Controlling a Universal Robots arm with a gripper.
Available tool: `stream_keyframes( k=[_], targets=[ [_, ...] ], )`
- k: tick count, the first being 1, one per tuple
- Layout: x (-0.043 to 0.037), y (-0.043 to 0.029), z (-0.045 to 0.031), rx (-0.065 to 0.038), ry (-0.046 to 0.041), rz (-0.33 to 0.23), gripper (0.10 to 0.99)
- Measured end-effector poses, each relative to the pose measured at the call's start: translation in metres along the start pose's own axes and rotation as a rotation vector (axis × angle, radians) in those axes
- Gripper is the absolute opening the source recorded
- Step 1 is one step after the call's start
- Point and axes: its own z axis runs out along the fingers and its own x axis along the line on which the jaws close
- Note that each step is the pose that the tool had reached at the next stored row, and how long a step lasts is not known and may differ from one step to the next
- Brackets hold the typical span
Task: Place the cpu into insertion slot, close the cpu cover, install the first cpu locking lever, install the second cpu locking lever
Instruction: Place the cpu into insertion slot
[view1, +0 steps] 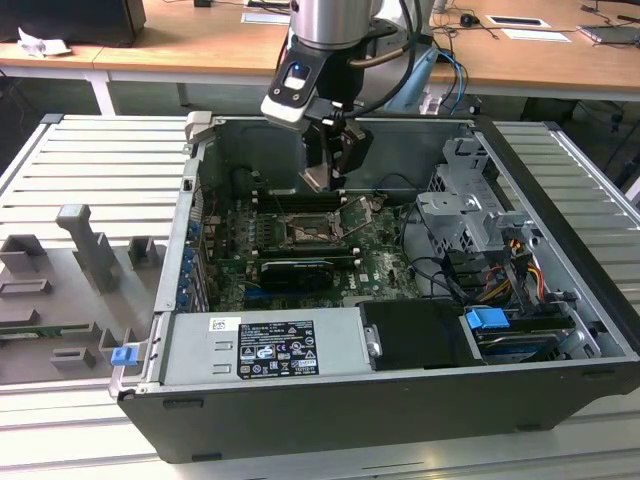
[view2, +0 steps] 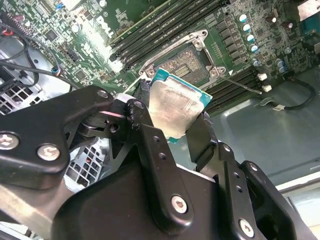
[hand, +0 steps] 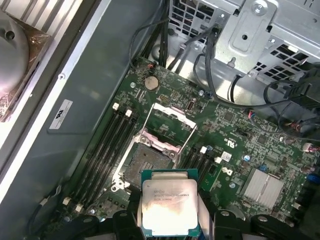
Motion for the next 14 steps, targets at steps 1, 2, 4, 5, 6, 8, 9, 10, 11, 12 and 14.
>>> stream_keyframes(
  k=[1,2,4,5,6,8,9,10,11,12,14],
  targets=[
    [0.0,0.0,0.0004,0.0,-0.0007,0.01,0.533],
    [0.0,-0.0001,0.0009,0.0,-0.0011,0.018,0.533],
    [0.0,-0.0002,0.0025,0.0,-0.0019,0.026,0.533],
    [-0.0001,-0.0002,0.0031,0.0,-0.0023,0.026,0.533],
    [-0.0001,-0.0002,0.0033,0.0,-0.0025,0.026,0.533],
    [-0.0001,-0.0003,0.0042,0.0,-0.0027,0.026,0.533],
    [-0.0001,-0.0003,0.005,0.001,-0.003,0.026,0.533],
    [-0.0001,-0.0004,0.0059,0.001,-0.0036,0.026,0.533],
    [-0.0001,-0.0004,0.0066,0.001,-0.0043,0.026,0.533],
    [-0.0001,-0.0005,0.0072,0.002,-0.0046,0.026,0.533],
    [-0.0001,-0.0006,0.0088,0.002,-0.0048,0.026,0.533]
  ],
)
